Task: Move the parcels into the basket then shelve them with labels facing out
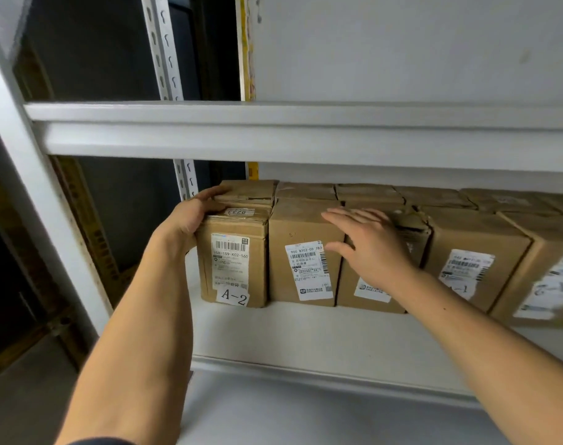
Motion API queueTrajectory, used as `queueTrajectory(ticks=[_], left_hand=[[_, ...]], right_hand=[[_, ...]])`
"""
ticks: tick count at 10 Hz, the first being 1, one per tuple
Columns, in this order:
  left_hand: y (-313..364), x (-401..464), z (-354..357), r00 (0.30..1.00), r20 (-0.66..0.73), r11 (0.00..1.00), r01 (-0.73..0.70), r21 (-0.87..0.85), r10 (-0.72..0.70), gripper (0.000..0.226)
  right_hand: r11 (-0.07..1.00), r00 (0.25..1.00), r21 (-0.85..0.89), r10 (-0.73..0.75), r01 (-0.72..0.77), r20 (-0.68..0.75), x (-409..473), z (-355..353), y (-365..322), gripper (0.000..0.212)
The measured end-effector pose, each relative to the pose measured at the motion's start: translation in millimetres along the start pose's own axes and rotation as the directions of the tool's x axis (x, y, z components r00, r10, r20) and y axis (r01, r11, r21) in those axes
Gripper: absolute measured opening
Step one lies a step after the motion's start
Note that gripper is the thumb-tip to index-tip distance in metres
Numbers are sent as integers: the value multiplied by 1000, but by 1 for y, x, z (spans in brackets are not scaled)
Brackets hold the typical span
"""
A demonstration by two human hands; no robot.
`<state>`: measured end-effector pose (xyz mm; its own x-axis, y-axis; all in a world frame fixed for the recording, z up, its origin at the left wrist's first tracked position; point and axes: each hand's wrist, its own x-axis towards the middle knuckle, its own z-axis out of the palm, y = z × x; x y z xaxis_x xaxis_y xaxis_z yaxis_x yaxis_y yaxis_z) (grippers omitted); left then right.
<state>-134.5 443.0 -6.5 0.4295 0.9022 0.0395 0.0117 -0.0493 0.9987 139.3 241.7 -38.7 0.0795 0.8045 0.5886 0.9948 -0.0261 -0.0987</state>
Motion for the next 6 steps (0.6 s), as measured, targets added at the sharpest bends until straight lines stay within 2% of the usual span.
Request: queueTrajectory(ticks=[2,3,4,5,6], left_hand=[[1,-7,-1,1000,-5,999,-8,54,8,38],[6,-11,1,995,-78,985,-56,161,69,39],[10,-16,8,929,-255,884,-132,448,268,48],[13,-45,38,837,-283,715,-173,677,469,54],[6,-78,86,765,-191,509,-200,837,615,52]], right_hand=[[1000,1000,-7,-16,16,-1,1,-1,-3,63],[999,996,-22,-33,35,84,0,-10,-4,67],[999,996,-16,-34,36,86,-6,-26,3,69],[998,997,62,-12,7,76,-27,-48,17,65],[997,998,83,2,-7,61,-54,-67,45,61]])
